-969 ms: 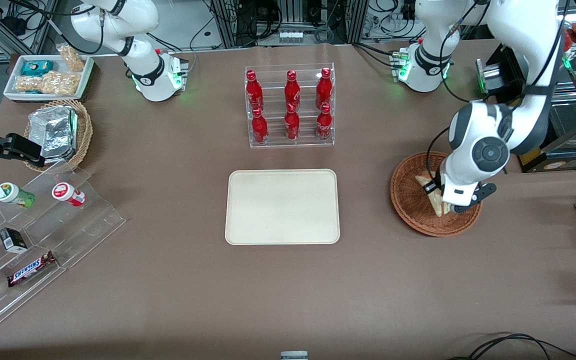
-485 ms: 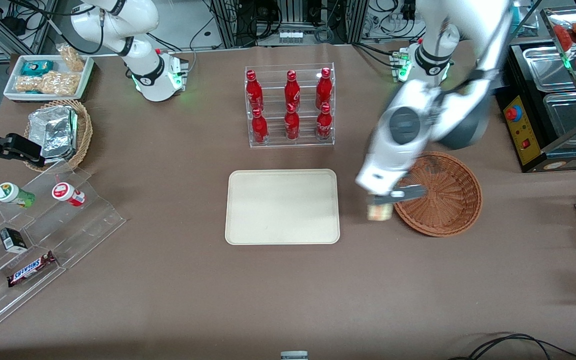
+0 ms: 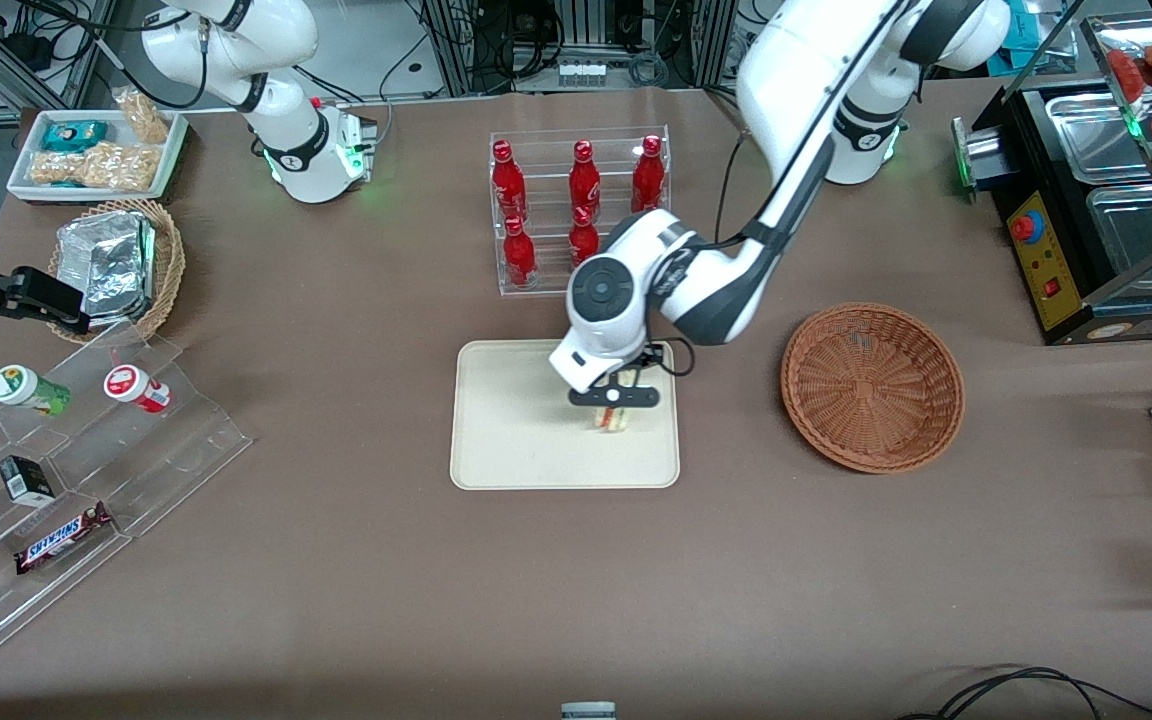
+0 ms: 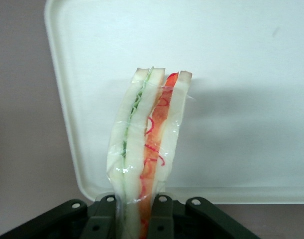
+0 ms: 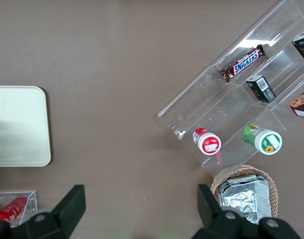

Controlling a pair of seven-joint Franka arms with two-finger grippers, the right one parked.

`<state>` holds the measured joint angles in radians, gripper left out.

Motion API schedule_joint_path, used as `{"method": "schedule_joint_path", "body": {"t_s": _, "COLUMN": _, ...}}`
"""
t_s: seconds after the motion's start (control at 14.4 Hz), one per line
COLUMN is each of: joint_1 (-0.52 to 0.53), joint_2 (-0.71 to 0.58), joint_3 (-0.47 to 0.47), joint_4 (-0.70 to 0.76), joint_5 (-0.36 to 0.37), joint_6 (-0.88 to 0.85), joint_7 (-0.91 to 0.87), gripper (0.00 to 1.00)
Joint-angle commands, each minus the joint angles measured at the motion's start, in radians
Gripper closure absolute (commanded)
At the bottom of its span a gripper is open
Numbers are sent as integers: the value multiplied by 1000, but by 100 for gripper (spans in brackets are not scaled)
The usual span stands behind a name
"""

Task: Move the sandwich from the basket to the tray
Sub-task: 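Lower the sandwich onto the tray and open the left gripper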

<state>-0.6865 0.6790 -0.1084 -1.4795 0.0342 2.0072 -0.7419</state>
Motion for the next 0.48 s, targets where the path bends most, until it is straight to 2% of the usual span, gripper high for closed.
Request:
{"method": "schedule_joint_path", "body": {"t_s": 0.0, "joint_1": -39, "joint_2": 77, "joint_3": 13, "joint_4": 102, "joint_5": -5, "joint_6": 20, "joint_7": -100, "gripper": 53}}
{"method": "schedule_joint_path", "body": {"t_s": 0.21, "joint_1": -53, "joint_2": 140, "joint_3": 15, "joint_4": 159, "joint_5": 3, "joint_6": 107, "joint_7": -209, "gripper": 51}}
{"method": "schedule_joint_path", "body": {"t_s": 0.42, "joint_1": -54, "joint_2": 145, "joint_3": 18, "joint_4": 180, "joint_5": 6, "joint_6": 107, "joint_7": -254, "gripper": 29}}
